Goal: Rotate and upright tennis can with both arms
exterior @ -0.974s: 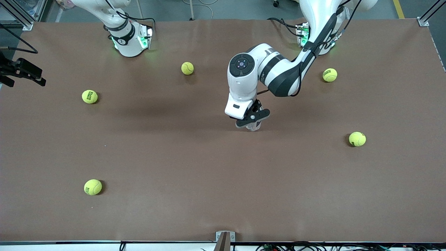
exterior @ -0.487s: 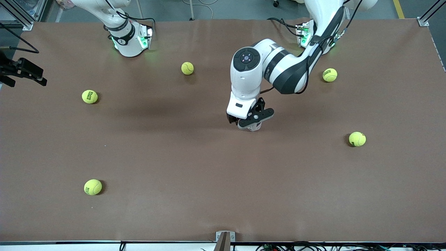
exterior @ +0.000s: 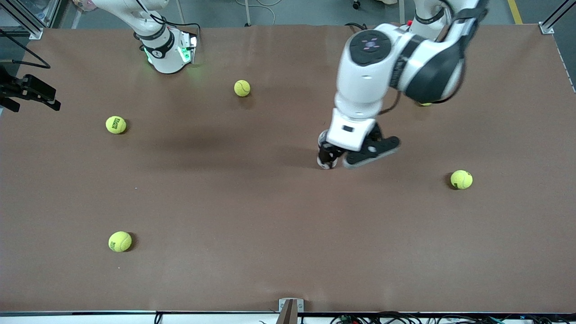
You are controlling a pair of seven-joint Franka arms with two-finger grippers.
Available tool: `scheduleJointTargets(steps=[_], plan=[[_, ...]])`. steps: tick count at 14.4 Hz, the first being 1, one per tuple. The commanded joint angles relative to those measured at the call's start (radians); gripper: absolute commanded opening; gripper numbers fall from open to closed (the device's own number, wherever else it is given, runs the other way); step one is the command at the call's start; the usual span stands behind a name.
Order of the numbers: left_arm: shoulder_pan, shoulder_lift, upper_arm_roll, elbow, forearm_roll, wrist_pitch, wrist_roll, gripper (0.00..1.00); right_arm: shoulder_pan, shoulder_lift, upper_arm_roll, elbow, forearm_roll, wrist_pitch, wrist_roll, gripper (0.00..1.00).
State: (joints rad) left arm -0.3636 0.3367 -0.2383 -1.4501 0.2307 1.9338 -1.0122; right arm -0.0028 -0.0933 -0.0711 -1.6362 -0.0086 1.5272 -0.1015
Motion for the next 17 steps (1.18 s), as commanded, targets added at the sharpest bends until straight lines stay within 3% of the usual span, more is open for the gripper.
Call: scheduleJointTargets(steps=[1, 5, 10, 17], plan=[[0.084, -0.057, -0.006, -0.006, 0.001, -0.019, 0.070, 1.00, -0.002, -0.032, 0.005, -0.031, -0.008, 0.007, -0.009, 1.00], [0.233, -0.113, -0.010, -0.006, -0.005, -0.097, 0.343, 1.00, -0.002, -0.033, 0.005, -0.030, -0.008, 0.007, -0.009, 1.00], [0.448, -0.197, -0.012, -0.004, -0.154, -0.189, 0.846, 1.00, 0.000, -0.033, 0.007, -0.030, -0.008, 0.005, -0.007, 1.00], [0.523, -0.202, 0.001, 0.066, -0.159, -0.317, 0.902, 1.00, 0.000, -0.033, 0.007, -0.030, -0.008, 0.005, -0.007, 1.00]])
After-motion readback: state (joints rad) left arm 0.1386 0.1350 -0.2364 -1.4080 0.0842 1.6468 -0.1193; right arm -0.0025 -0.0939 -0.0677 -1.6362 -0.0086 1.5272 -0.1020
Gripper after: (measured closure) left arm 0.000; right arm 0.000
